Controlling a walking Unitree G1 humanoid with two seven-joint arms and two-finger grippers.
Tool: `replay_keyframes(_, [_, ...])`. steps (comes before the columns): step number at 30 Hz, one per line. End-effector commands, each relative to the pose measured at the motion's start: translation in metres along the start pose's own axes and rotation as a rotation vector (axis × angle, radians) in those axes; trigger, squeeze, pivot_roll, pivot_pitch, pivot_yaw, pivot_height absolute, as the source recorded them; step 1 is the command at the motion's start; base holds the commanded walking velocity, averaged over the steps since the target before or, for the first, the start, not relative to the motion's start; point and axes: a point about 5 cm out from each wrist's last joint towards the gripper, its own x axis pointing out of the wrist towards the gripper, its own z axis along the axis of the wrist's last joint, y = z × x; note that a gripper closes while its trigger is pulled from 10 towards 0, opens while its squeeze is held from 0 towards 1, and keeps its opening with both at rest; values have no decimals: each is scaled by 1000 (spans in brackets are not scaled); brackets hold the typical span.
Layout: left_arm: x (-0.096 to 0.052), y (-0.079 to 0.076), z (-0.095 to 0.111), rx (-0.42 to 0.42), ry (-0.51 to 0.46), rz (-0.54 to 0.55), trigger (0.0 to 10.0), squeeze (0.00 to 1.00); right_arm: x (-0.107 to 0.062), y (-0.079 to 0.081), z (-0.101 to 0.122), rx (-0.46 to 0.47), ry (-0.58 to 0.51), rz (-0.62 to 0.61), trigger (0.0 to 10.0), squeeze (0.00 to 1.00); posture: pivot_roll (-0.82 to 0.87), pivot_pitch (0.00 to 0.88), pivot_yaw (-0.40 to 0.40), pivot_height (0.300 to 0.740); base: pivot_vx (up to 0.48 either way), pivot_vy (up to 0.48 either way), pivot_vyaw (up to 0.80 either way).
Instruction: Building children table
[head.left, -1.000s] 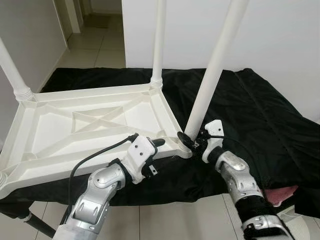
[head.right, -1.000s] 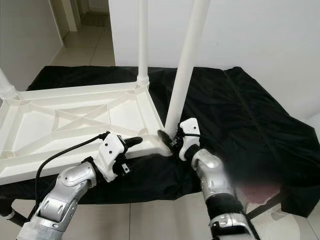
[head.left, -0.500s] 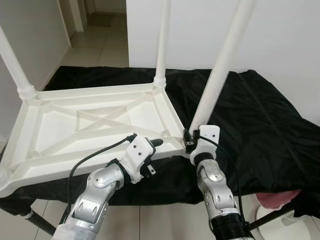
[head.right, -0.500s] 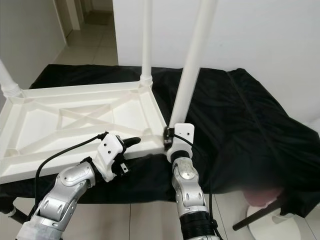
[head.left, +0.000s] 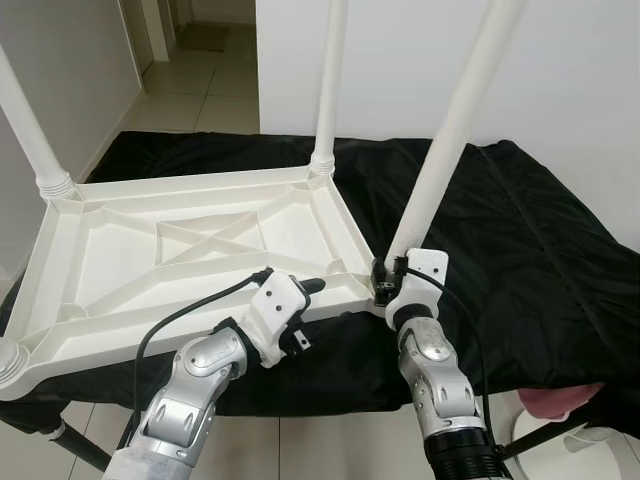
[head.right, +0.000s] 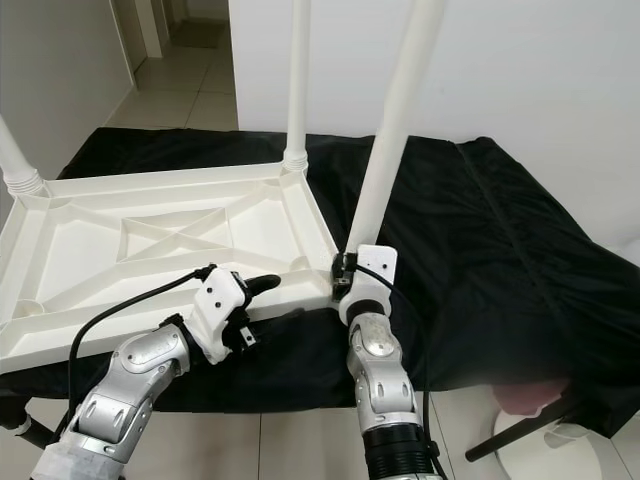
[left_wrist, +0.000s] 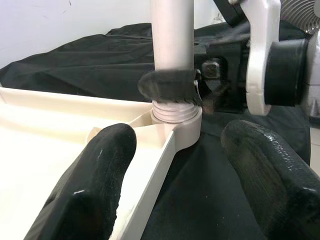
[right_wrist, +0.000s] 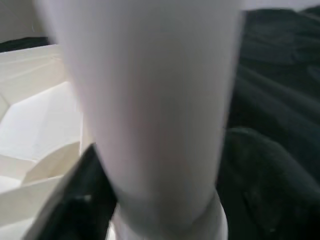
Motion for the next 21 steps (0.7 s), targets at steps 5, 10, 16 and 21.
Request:
replay_keyframes(5, [1,0,-2,-5,1,63,10000,0,-7,-10,-7,28,18,105,10000,0,36,0,-55,740,0,0,0])
replay_keyframes(10, [1,-3,-1,-10,-3,66,10000,0,-7,-18,-5,9,6,209,10000,0,38,0,-57,740,0,0,0])
replay_keyframes(16, [2,-6,-1,-17,-5,65,10000,0,-4,-23,-2,-9,13,327,10000,0,35,0,-50,740,0,0,0])
replay_keyframes(21, [5,-7,1,-21,-6,55,10000,0,4,-30,8,-129,4,551,10000,0,26,0,-34,740,0,0,0])
